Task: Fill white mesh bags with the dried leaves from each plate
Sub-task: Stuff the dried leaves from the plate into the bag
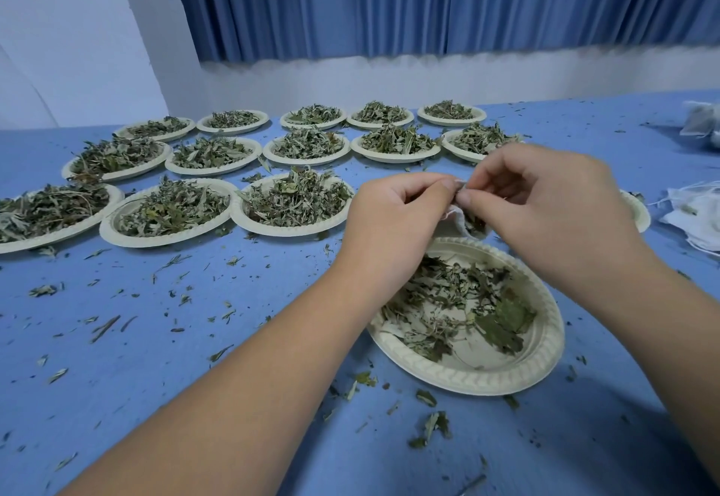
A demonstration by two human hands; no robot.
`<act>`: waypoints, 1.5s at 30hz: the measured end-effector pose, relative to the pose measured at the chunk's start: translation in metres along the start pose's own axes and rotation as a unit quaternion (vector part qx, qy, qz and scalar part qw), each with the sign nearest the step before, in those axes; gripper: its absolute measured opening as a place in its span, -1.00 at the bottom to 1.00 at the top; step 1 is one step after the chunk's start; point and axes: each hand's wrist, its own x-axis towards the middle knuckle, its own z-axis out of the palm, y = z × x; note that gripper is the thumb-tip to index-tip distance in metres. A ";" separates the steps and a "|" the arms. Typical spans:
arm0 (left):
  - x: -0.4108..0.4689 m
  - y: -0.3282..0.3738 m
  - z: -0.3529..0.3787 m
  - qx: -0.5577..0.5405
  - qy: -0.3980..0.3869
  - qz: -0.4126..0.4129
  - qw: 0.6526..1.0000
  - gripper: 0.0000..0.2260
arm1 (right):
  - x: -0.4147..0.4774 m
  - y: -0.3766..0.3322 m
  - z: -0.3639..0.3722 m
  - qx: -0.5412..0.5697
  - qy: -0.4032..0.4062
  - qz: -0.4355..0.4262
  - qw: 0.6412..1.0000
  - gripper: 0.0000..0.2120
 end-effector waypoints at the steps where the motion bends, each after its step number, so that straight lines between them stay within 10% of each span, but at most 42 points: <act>1: 0.000 0.001 -0.001 -0.007 0.001 -0.004 1.000 -0.86 | 0.000 -0.001 -0.004 0.006 -0.010 0.001 1.000 -0.87; 13: 0.002 0.010 -0.005 -0.147 0.040 -0.067 0.986 -0.87 | 0.004 0.000 -0.021 0.005 -0.116 -0.002 0.993 -0.81; 32: 0.000 0.003 0.003 -0.124 -0.001 -0.065 0.990 -0.85 | 0.006 0.012 -0.003 -0.041 -0.021 0.008 0.999 -0.97; 45: 0.001 0.004 0.002 -0.105 0.005 -0.060 0.993 -0.85 | 0.006 0.012 -0.001 -0.017 -0.036 0.025 0.999 -0.74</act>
